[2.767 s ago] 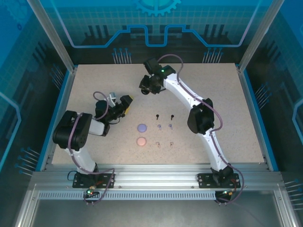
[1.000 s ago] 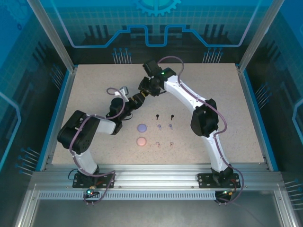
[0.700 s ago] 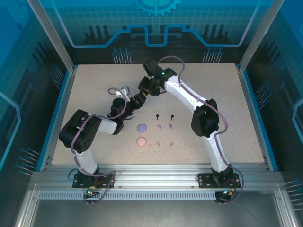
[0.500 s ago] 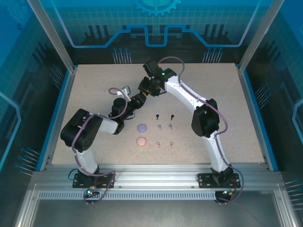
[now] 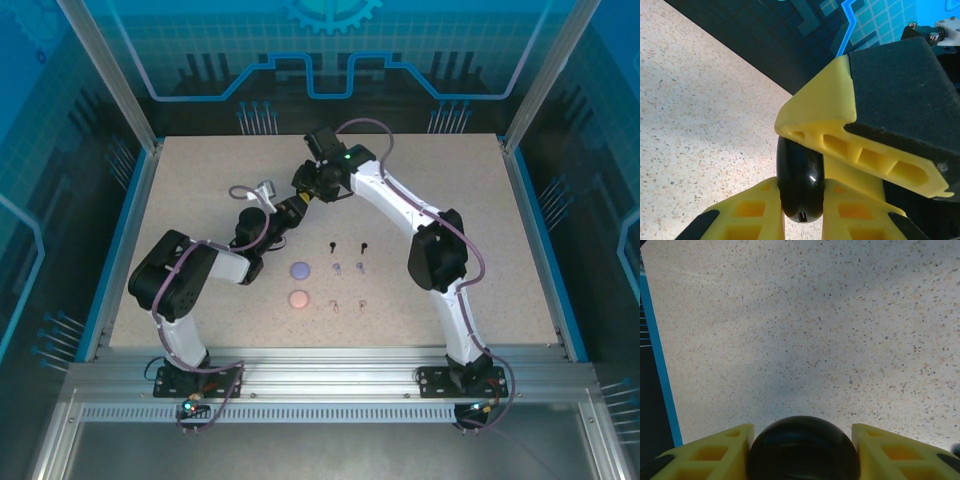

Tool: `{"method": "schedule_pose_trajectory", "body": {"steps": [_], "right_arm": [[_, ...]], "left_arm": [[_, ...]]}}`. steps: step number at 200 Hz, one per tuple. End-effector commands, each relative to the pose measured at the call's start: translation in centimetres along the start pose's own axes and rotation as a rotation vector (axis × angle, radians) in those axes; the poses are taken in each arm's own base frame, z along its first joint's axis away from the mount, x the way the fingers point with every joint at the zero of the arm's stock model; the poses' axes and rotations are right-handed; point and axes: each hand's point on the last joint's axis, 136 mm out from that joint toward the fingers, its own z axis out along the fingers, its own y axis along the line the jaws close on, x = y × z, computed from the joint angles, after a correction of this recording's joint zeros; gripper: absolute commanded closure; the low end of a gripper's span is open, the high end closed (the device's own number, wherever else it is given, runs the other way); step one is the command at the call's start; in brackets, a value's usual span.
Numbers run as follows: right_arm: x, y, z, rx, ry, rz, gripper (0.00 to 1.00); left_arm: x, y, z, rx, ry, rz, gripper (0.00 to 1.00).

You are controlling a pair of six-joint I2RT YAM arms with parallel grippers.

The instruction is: Insert the wireless bluetooth earbuds into the charging case

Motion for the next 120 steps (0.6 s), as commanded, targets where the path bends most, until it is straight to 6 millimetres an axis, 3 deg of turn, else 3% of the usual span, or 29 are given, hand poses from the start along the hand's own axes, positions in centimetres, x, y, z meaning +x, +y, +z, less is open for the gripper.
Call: {"method": "schedule_pose_trajectory", "body": {"steps": [1,29,69,120], "right_arm": [[0.1,3.0,-3.5,-0.102,-0.014,0.000,0.41],[-1.5,2.9,-5.3,-0.112,-0.066,0.008,0.26],[-3.9,1.5,-8.9,-0.164,-0.147,-0.064,0.22],[-4.7,-0.4,-11.6,-0.372,-0.181,-0.317,0.22]], "left_arm": [[-0.1,-0.4,0.1,0.001,-0.005,0.017,0.97],[-0.1,-1.3,-0.2,0.025,0.011,0.020,1.00],[0.3,-4.7,-0.5,0.141,0.120,0.053,1.00],[0.1,-8.7,-1.2,0.275,0.267,0.109,1.00]]}}
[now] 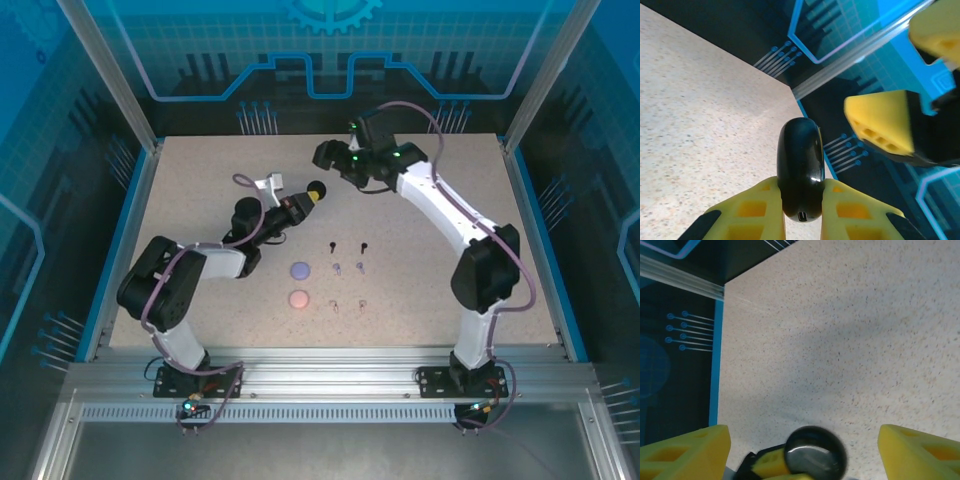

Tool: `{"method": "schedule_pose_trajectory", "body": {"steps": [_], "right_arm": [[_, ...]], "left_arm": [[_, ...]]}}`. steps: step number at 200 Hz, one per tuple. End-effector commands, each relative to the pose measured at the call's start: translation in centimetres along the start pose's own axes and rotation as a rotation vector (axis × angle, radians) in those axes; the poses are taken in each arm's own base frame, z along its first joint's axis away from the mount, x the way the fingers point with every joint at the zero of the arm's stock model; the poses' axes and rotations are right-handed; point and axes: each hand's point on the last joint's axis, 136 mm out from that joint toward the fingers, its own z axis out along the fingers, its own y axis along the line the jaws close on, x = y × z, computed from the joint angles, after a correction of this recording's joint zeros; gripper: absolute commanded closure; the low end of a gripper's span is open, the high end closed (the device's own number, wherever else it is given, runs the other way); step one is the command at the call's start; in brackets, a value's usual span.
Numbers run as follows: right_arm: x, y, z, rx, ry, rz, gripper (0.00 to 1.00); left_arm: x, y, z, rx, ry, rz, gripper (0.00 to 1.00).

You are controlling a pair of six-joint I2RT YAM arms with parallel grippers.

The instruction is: Insert the wireless bluetooth earbuds into the charging case

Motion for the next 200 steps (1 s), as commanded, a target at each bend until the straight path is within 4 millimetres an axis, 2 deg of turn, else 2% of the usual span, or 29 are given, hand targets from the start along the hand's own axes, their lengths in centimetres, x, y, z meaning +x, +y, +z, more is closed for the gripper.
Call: {"method": "schedule_pose_trajectory", "body": {"steps": [1,40,72,122,148,200], "right_arm": [[-0.7,1.0,-1.4,-0.184,-0.029,-0.180,0.22],[-0.1,0.6,-4.2,-0.393,-0.059,-0.340,0.23],[1.2,0.7,-4.9,-0.491,-0.023,-0.400,0.25],[2.0,-0.2,-5.7,-0.508,-0.026,-0.397,0.27],[2.8,0.5,-6.2,-0.556,-0.002,-0.422,0.28],[4.4,1.1,-4.8,-0.571,0.061,-0.447,0.31]], "left_arm": [[-0.5,-3.8,-0.3,0.106,0.092,0.085,1.00],[-0.3,-6.4,-1.0,0.125,0.201,0.172,1.00],[-0.1,-8.1,-1.3,0.158,0.265,0.199,1.00],[-0.5,-7.9,-1.7,0.136,0.271,0.216,1.00],[-0.7,-7.5,-1.8,0.132,0.274,0.215,1.00],[-1.1,-8.2,-1.7,0.155,0.280,0.219,1.00]]}}
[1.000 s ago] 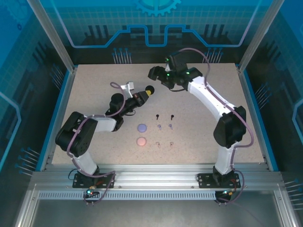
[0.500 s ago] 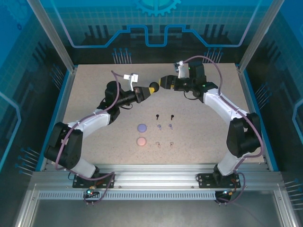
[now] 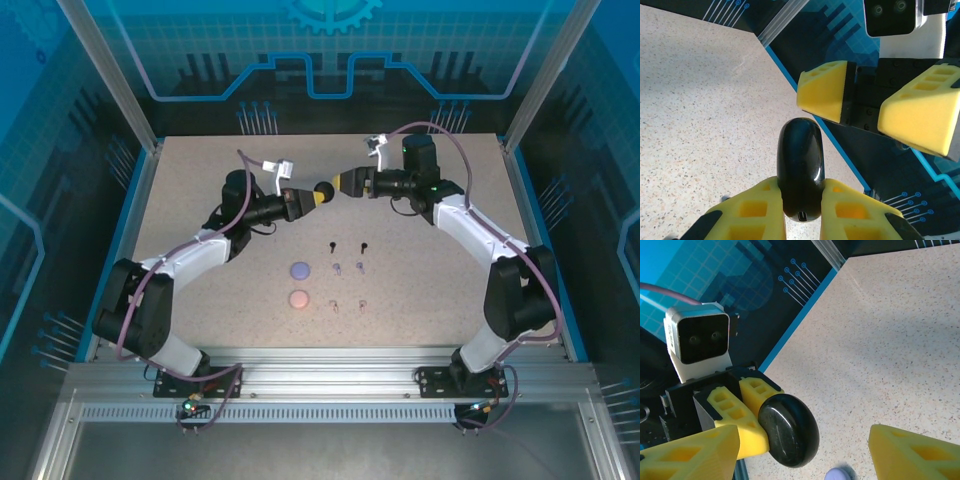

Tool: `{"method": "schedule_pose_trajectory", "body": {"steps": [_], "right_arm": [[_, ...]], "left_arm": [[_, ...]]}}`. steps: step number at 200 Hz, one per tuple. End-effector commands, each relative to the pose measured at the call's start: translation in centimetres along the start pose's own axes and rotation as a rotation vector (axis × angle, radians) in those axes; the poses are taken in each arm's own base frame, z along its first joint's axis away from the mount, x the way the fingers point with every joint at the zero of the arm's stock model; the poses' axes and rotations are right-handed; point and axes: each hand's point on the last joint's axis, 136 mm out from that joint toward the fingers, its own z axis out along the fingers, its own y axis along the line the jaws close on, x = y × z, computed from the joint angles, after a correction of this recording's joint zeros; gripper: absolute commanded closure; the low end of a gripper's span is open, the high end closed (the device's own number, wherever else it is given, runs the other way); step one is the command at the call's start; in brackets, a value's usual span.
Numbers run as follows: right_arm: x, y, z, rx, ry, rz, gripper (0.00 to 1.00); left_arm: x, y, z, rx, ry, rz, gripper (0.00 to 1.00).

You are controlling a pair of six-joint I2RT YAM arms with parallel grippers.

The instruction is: Insert the wireless bluetooth earbuds into the charging case

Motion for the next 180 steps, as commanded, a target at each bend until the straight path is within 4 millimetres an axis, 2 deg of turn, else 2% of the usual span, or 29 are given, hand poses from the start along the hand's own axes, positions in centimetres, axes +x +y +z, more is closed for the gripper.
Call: {"method": "schedule_pose_trajectory", "body": {"steps": [1,44,76,109,129,180], "right_arm": [[0.4,1.2,0.9,-0.050,0.029,-0.041,0.31],[0.8,0.5,2.4,-0.040,0.056,-0.027,0.36],[1.5,-1.4,2.7,0.002,0.064,0.004,0.43],[2.0,-4.2,2.4,0.048,0.045,0.063,0.47],[2.4,-5.3,2.2,0.060,0.041,0.093,0.49],[2.4,-5.5,0.9,0.065,0.029,0.109,0.49]], "left_arm": [[-1.6,-2.0,-0.4,0.051,-0.012,0.066,1.00],[-1.7,-2.4,-0.5,0.058,-0.015,0.069,1.00],[-1.9,-2.9,-0.8,0.065,-0.020,0.076,1.00],[-2.1,-3.6,-1.1,0.080,-0.025,0.086,1.00],[-2.2,-3.8,-1.2,0.085,-0.030,0.089,1.00],[-2.1,-3.6,-1.1,0.086,-0.032,0.086,1.00]]}}
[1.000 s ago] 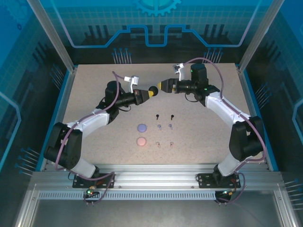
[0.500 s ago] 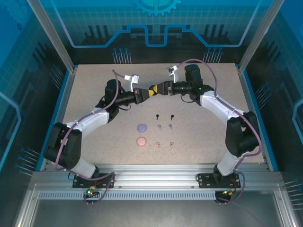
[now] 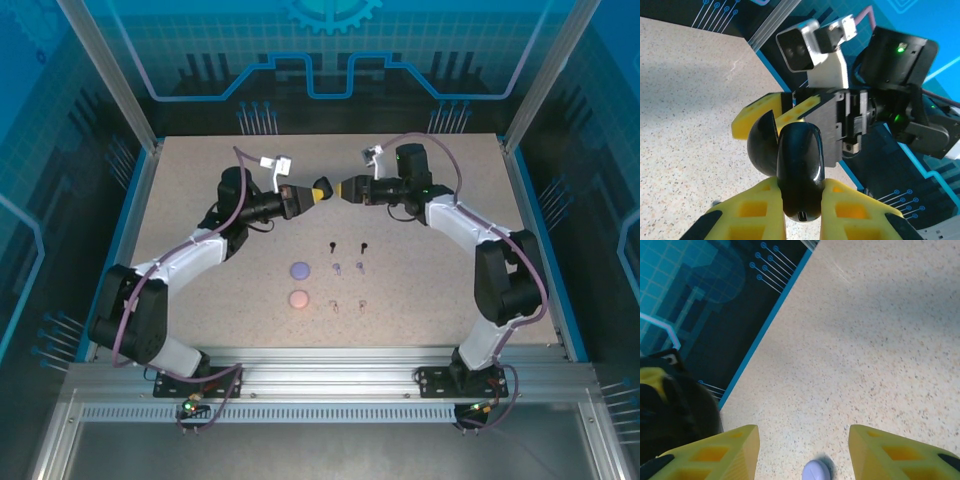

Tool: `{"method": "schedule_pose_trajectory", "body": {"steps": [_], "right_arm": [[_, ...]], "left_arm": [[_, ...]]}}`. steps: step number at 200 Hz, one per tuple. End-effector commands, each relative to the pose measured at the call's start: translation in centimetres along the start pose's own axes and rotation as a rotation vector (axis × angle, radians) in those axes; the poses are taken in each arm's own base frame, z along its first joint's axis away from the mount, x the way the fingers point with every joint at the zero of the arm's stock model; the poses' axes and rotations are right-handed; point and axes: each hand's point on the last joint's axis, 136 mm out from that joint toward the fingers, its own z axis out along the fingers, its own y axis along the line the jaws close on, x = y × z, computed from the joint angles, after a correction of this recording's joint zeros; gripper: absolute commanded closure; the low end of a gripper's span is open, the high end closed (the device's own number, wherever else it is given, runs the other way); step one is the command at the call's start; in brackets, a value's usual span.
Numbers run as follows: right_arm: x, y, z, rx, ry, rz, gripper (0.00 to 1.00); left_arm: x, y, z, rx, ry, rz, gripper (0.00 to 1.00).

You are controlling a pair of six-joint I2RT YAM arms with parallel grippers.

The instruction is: Insert the wireless bluetooth earbuds into the charging case

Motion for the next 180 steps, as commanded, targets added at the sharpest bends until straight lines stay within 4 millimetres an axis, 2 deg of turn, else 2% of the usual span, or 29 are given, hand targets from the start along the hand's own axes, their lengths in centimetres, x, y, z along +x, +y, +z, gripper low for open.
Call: {"method": "schedule_pose_trajectory", "body": {"steps": [1,46,88,131,180], "right_arm": [[-0.4,-0.2,-0.9,0.001,-0.019,0.014,0.49],[-0.1,2.9,-3.1,-0.087,-0.017,-0.047,0.49],[-0.4,5.1,-3.8,-0.159,-0.014,-0.088,0.52],[-0.8,6.0,-3.2,-0.180,-0.006,-0.101,0.55],[-0.7,5.9,-1.9,-0.177,0.009,-0.094,0.57]], "left_arm": [[-1.3,-2.0,-0.3,0.055,-0.025,0.066,1.00],[-0.9,-2.1,-0.3,0.069,-0.010,0.064,1.00],[-0.7,-2.7,-0.1,0.109,0.015,0.057,1.00],[-0.9,-3.0,-0.2,0.123,0.004,0.053,1.00],[-1.0,-3.3,-0.2,0.137,0.003,0.052,1.00]]}}
